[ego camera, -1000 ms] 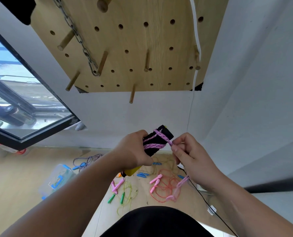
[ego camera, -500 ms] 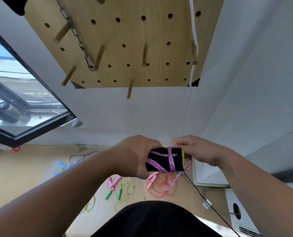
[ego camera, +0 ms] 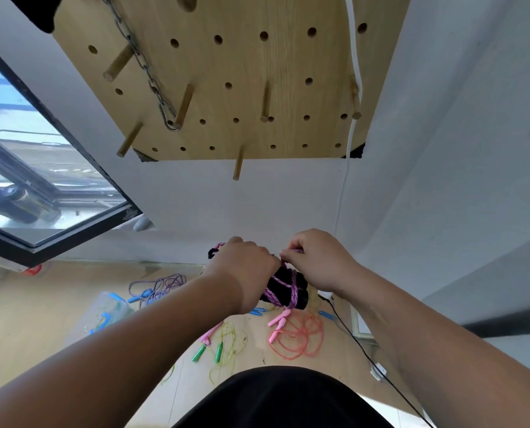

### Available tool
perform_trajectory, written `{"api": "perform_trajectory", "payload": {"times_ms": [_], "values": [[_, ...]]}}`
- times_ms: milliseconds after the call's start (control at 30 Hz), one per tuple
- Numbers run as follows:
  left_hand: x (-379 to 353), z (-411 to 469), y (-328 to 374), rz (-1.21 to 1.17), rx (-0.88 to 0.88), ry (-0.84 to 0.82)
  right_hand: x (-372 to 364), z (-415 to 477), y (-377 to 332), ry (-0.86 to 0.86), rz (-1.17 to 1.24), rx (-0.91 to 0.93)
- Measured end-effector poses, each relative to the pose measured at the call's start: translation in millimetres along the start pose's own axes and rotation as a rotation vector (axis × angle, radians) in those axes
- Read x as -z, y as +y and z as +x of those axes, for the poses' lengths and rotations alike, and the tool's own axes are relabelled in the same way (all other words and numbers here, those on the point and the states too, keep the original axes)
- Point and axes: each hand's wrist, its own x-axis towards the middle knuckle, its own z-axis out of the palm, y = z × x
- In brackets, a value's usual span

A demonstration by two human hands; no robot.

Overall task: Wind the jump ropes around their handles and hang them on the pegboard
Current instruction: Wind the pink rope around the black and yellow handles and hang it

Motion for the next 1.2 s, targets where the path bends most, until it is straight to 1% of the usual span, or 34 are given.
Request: {"api": "perform_trajectory", "payload": {"times_ms": [100,200,333,467,567,633,700,767,833,867,967,1033,1067,1100,1200], "values": [[-3,3,-5,-0.125,0.127,0.012,-9,-21,-4,0.143,-0.044,0.099],[-5,5,-7,-0.32,0.206,0.003,-18,-41,1,0.238,-0.083,0.19],[-5,7,-8,-0.628,0.256,-0.042,-21,-53,18,0.32,0.091,0.223],[-3,8,-2,-0.857,0.31,-0.051,-17,-57,23,0.362,0.274,0.158],[-1,9,-2,-1.143,0.422,-0.012,-10,-59,23,0.358,0.396,0.132],[2,8,-5,-1.372,0.461,0.005,-7,-59,21,0.339,0.511,0.099],[8,4,-5,-1.584,0.422,-0.005,-2,-57,24,0.295,0.679,0.043],[13,-2,-5,-1.755,0.378,-0.034,3,-54,31,0.212,0.838,0.015],[17,-6,-7,-1.914,0.321,-0.054,4,-51,42,0.143,0.906,0.008],[17,-7,-9,-1.949,0.269,-0.073,3,-51,48,0.127,0.916,-0.003],[18,-14,-12,-1.906,0.083,-0.208,5,-48,61,0.069,0.869,0.018],[18,-17,-12,-1.849,0.003,-0.265,10,-43,63,-0.014,0.733,0.033],[19,-18,-12,-1.788,-0.015,-0.268,13,-39,66,-0.06,0.65,0.023],[21,-19,-12,-1.681,-0.024,-0.258,17,-34,69,-0.107,0.547,0.008],[28,-19,-5,-1.223,-0.072,-0.246,32,-16,72,-0.245,0.197,0.014]]}}
